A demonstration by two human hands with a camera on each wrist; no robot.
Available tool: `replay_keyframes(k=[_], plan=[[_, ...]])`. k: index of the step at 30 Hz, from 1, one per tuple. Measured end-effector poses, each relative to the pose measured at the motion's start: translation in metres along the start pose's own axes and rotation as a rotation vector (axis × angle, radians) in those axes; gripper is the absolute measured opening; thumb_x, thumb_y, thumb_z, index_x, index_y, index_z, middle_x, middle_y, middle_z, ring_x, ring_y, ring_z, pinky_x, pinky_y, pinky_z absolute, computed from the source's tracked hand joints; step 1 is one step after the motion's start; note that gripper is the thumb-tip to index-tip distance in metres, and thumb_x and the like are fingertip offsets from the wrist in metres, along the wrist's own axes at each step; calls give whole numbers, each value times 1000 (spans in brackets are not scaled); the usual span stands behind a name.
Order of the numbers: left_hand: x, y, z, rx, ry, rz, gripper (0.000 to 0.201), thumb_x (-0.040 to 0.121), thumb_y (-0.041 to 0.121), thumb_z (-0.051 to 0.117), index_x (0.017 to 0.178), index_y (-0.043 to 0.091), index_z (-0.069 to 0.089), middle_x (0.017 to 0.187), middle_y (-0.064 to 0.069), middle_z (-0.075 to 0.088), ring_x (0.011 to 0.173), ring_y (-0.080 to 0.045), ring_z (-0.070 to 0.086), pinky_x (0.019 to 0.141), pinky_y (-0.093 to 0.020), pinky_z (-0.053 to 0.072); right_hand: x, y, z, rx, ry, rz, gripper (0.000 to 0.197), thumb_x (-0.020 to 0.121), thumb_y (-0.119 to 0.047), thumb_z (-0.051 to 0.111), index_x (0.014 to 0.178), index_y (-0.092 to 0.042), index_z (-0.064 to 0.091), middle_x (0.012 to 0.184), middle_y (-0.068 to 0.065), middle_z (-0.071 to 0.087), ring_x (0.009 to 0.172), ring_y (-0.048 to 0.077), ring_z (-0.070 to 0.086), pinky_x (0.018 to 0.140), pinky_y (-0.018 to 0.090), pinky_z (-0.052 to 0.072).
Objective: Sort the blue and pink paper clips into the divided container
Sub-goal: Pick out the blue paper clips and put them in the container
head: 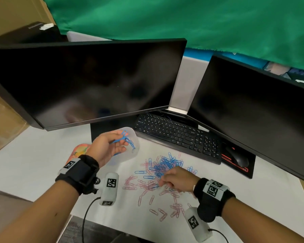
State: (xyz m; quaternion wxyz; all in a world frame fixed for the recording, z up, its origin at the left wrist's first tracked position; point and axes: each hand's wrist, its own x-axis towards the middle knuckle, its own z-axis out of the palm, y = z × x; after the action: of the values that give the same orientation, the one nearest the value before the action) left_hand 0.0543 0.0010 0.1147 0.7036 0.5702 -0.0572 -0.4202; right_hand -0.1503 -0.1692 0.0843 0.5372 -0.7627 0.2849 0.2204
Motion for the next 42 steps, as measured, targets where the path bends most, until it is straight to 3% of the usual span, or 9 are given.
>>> replay_keyframes(k=[5,10,16,20,26,29,31,37,42], plan=[[-2,4,1,43,-32,-26,20,91,2,48,87,2,67,70,-10,66,64,-19,62,63,-28,52,1,-9,3,36,44,-80,38,96,-18,47,67,-20,72,63,4,58,43,1,42,48,13,34],[-5,-22,21,95,-173,-127,18,90,-6,46,88,0,63,70,-6,65,61,-18,63,55,-24,49,6,-16,6,357,339,-231,26,97,-26,50,94,-23,75,73,-9,58,47,7,37,52,21,32],[0,-48,42,132,-295,-199,20,91,-4,46,89,1,65,92,-24,55,73,-26,66,61,-27,50,2,-20,4,342,303,-310,24,97,-29,51,99,-24,74,65,-16,56,47,2,37,53,17,33],[3,-50,47,117,-298,-214,19,91,-4,47,87,2,65,93,-22,49,71,-25,67,59,-27,49,-3,-2,6,142,294,-259,41,97,-27,50,60,-36,66,48,-16,45,47,1,41,57,22,33],[2,-51,53,134,-321,-253,23,91,-4,47,82,5,67,84,-17,49,65,-21,62,56,-27,42,-2,7,6,194,338,-236,22,96,-32,51,106,-31,71,112,4,71,103,19,66,97,41,50],[0,-52,58,124,-353,-263,17,91,-3,46,88,2,62,74,-15,50,65,-21,62,57,-26,43,-4,0,1,193,291,-261,23,97,-31,51,88,-31,72,66,-13,69,59,10,62,67,28,52],[-2,-51,60,114,-365,-257,16,91,-2,46,89,1,61,73,-14,51,65,-21,63,57,-26,44,-7,-3,-1,215,235,-294,35,98,-27,50,67,-33,66,42,-15,46,40,1,37,51,19,33],[-1,-54,60,75,-326,-226,17,91,-4,46,90,0,62,84,-20,54,68,-25,66,57,-28,45,-9,0,0,220,271,-349,20,96,-23,54,82,-19,67,47,-20,53,45,-6,46,52,5,33],[-3,-58,62,65,-340,-234,19,90,-5,46,86,1,63,80,-20,58,70,-27,67,56,-28,47,2,13,1,416,334,-258,23,93,-21,59,71,-19,66,44,-14,41,41,4,32,49,22,28]])
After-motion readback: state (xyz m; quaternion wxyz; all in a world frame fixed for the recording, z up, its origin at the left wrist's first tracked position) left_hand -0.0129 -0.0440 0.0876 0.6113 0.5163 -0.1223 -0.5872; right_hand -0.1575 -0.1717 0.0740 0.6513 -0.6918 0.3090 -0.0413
